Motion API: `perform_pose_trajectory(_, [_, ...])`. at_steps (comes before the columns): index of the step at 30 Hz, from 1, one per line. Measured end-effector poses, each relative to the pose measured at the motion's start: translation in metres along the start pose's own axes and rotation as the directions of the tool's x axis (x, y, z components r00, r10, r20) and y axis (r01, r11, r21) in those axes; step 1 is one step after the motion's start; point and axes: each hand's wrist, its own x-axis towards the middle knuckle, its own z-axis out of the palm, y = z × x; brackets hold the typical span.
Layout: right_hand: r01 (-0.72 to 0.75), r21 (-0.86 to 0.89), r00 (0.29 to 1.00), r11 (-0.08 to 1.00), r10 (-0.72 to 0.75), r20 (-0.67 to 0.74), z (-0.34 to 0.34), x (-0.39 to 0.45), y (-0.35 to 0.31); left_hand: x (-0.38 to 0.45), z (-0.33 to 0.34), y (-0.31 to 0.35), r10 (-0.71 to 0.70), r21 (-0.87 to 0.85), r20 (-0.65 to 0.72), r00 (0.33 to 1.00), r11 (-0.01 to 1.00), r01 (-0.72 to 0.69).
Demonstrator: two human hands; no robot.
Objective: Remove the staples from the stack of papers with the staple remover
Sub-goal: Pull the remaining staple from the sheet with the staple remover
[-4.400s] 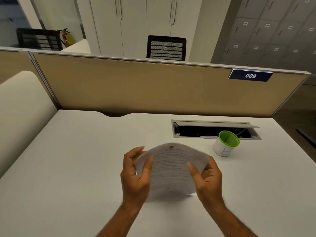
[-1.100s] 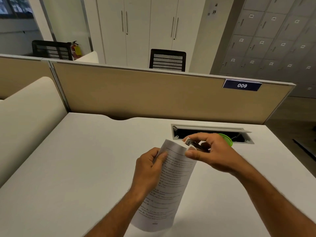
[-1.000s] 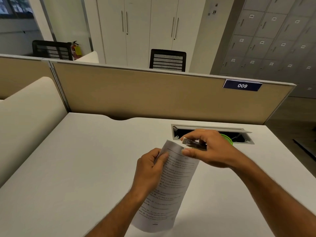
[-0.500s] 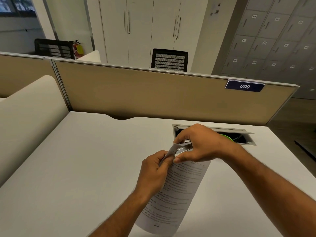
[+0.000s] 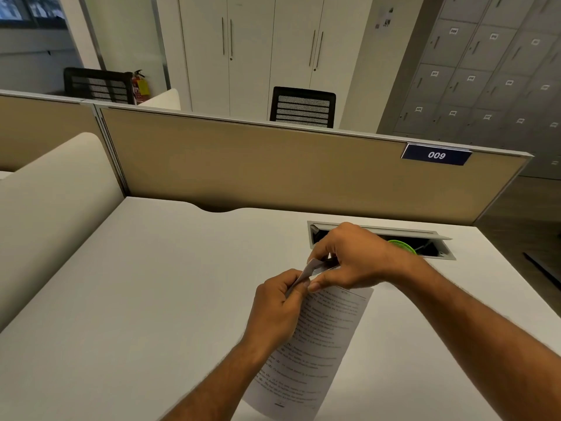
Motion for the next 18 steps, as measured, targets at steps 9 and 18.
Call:
perform_pose_trajectory(9, [0.044,0.004,0.996,0.999,-0.044,-0.074,0.006,0.001,0.003,0.0,0.0,-0.001,-0.015,-0.028,-0.004,1.0,0.999,0.015])
perform_pose_trajectory(18, [0.008,0.081,0.996,0.997,-0.001,-0.084,0.012,-0.003,0.006,0.001,0.0,-0.004,-0.03,0.004,-0.027,0.999,1.0,0.03])
